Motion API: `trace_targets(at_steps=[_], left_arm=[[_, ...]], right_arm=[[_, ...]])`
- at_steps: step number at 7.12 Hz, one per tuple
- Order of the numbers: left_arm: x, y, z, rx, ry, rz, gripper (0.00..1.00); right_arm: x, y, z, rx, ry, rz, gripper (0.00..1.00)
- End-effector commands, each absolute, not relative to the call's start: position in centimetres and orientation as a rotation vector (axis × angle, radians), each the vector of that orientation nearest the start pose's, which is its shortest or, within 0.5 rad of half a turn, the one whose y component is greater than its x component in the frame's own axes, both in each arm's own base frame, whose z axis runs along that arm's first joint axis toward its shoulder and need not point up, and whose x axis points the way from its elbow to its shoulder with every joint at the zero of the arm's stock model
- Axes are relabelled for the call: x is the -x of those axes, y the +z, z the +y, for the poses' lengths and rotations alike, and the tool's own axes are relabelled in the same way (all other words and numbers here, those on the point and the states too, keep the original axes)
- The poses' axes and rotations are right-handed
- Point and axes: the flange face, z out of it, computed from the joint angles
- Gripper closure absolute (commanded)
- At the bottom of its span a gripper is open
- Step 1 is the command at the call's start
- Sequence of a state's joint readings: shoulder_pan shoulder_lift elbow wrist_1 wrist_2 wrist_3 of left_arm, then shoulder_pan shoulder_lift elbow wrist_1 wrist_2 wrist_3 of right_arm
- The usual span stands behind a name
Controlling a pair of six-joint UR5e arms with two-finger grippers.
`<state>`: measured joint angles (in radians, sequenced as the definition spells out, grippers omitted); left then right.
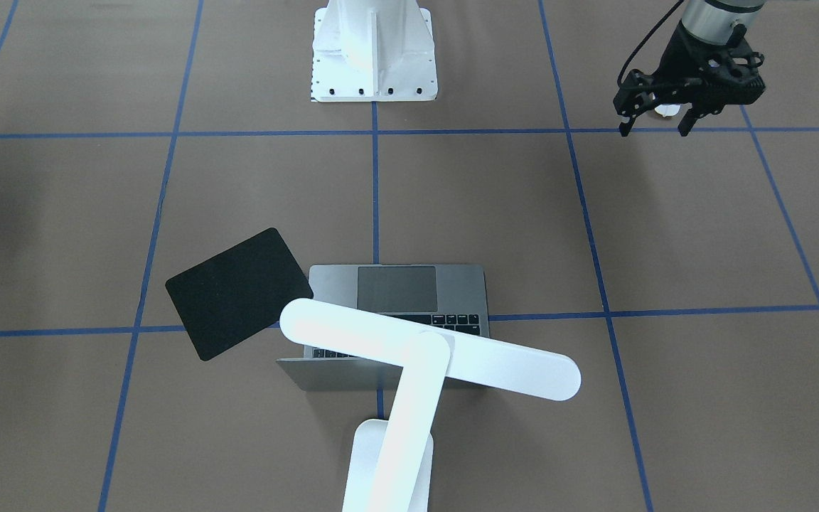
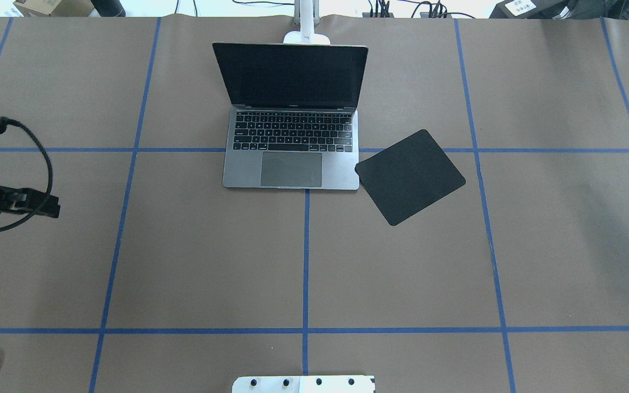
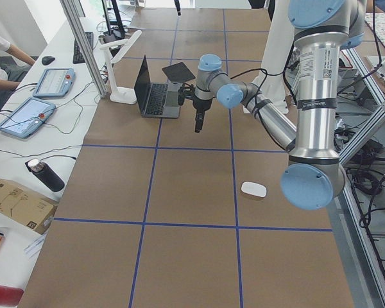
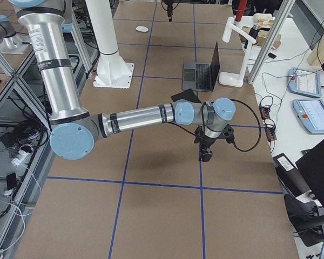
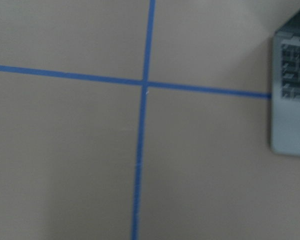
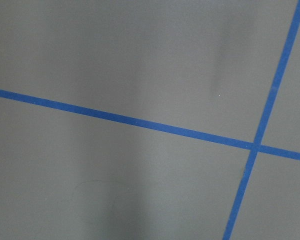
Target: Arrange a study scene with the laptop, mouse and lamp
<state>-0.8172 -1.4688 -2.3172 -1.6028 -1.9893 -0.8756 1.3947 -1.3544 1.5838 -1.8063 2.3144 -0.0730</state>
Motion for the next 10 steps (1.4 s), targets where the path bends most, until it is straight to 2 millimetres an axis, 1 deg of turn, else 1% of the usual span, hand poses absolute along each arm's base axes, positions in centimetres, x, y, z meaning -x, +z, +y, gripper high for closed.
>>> trace_targets(at_steps=[1,2,3,4,5,6,7,8,9,10], left_arm=[[-19.6,42.0,-33.7,-0.203,0.091,0.784,0.00],[-21.1,44.3,-31.7,-0.167,0.108,0.779,0.00],[-24.5,45.4,-29.9,-0.156,0.130,0.749,0.00],[-25.2,46.0,-28.4,-0.156,0.170,0.760,0.00],[-24.7,47.6,-26.5,-0.141,0.201,0.757,0.00],[-25.5,48.8,-24.6,-0.121,0.216,0.725,0.00],[-26.5,49.6,-22.7,-0.114,0.195,0.707,0.00],[-25.4,51.2,-22.0,-0.113,0.210,0.704,0.00],[-24.4,53.1,-21.5,-0.147,0.248,0.745,0.00],[-23.5,54.3,-21.0,-0.154,0.263,0.754,0.00]], right_arm=[[3.3,55.9,-56.9,0.035,-0.225,-0.729,0.02],[3.3,55.7,-56.9,0.031,-0.226,-0.730,0.02],[3.3,55.4,-56.8,0.027,-0.226,-0.733,0.02],[3.5,55.3,-56.8,0.025,-0.229,-0.736,0.02],[3.4,55.3,-56.8,0.025,-0.230,-0.735,0.02],[3.5,55.3,-56.8,0.025,-0.229,-0.736,0.02],[3.5,55.3,-56.8,0.026,-0.230,-0.736,0.02],[3.5,55.2,-56.8,0.024,-0.231,-0.736,0.02],[3.7,55.2,-56.8,0.026,-0.234,-0.738,0.02],[3.8,55.1,-56.8,0.025,-0.236,-0.738,0.02]])
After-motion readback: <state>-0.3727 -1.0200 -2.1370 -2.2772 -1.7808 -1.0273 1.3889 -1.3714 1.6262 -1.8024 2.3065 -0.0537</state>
